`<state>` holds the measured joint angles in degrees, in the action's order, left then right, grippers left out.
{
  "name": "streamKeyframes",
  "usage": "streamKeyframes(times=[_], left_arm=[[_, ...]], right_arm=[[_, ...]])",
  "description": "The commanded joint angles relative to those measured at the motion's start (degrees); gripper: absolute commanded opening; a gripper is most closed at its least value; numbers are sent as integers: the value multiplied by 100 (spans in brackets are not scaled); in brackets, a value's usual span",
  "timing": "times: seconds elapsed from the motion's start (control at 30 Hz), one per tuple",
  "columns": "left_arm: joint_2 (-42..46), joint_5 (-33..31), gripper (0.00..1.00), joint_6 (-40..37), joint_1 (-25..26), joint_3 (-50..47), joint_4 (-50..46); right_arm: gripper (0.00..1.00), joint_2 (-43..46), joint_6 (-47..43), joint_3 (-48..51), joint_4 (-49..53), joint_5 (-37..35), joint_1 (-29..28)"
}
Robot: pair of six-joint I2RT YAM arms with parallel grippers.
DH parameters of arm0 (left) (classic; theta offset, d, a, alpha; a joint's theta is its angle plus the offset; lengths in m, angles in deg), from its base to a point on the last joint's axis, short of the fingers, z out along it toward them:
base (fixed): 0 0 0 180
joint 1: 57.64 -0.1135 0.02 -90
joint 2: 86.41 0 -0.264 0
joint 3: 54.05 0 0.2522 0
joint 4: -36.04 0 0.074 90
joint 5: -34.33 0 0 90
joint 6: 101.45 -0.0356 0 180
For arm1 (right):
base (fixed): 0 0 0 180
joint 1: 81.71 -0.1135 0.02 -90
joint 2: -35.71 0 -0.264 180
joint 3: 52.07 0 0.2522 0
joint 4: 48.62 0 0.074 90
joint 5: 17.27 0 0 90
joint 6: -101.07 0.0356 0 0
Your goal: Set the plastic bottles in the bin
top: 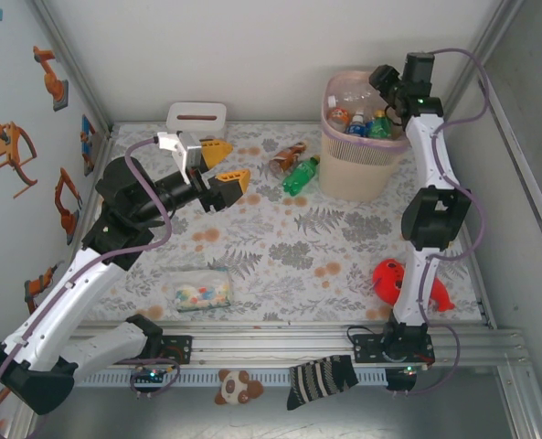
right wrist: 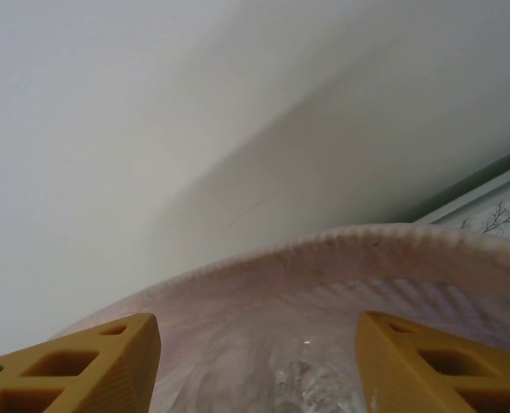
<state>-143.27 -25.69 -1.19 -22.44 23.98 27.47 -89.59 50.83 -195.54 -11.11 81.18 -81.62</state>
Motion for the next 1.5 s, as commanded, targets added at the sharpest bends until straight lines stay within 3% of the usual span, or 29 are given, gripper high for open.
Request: streamKeyframes(times=[0.0,0.13,0.33,0.43,0.5,0.7,1.0,1.23,1.47], left_arm=[[44,65,79,125,-22,-14,213],[52,92,79,175,-22,-23,251],[63,127,79,266,-17,-40,382],[70,153,79,282,-13,-30,384],[86,166,79,284,-14,-29,386],[138,175,79,276,-13,-37,393],[96,236,79,305,-13,-38,449],[79,263,79,336,-13,-20,466],[131,254,79,354,-13,-65,419]], right_arm=[[59,85,-187,119,43,340,-44],[59,152,-918,-51,604,-263,-157],[59,561,-1750,253,343,-316,-346],[63,658,-2112,124,528,-684,-470],[66,772,-2187,140,574,-1042,-510],[66,1083,-2117,220,497,-955,-528],[49,1029,-1807,88,1186,-581,-633],[44,737,-1889,328,1261,-265,-784],[41,342,-2067,314,1820,-693,-914]])
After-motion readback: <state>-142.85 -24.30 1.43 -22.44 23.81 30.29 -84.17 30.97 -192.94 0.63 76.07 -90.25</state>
